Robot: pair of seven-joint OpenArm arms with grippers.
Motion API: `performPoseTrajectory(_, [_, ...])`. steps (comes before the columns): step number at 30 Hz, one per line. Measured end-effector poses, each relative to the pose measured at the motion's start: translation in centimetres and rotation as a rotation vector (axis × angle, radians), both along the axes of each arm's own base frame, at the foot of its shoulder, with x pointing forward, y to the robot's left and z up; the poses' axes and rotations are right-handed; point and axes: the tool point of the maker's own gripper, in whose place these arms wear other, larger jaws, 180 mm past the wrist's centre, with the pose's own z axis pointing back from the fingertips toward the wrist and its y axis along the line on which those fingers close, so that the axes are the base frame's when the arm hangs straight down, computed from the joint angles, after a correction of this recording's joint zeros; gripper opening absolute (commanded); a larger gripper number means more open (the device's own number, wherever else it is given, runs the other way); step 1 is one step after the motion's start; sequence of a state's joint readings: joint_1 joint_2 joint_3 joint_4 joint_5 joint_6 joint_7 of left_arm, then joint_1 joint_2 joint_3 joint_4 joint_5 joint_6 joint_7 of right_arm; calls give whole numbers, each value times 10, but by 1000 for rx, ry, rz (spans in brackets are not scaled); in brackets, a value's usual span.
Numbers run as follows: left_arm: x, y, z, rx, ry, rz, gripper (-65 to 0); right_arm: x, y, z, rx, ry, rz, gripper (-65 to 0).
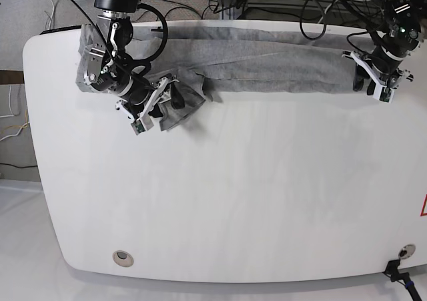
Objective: Fold the T-shirt properly
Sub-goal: 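Grasp the hanging sleeve with the right gripper and tuck it onto the fold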
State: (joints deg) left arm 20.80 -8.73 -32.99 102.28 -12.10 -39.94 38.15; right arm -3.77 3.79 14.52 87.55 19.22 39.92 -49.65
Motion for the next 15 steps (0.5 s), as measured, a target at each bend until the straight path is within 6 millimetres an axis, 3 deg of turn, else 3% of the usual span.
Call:
performPoseTrajectory(5, [-1, -1, 9, 19, -17, -15, -445, -1, 9, 2, 13, -11, 22, -306])
performPoseTrajectory(15, [-12, 7, 6, 47, 17, -24, -445, -4, 7, -2, -1, 11, 28, -650])
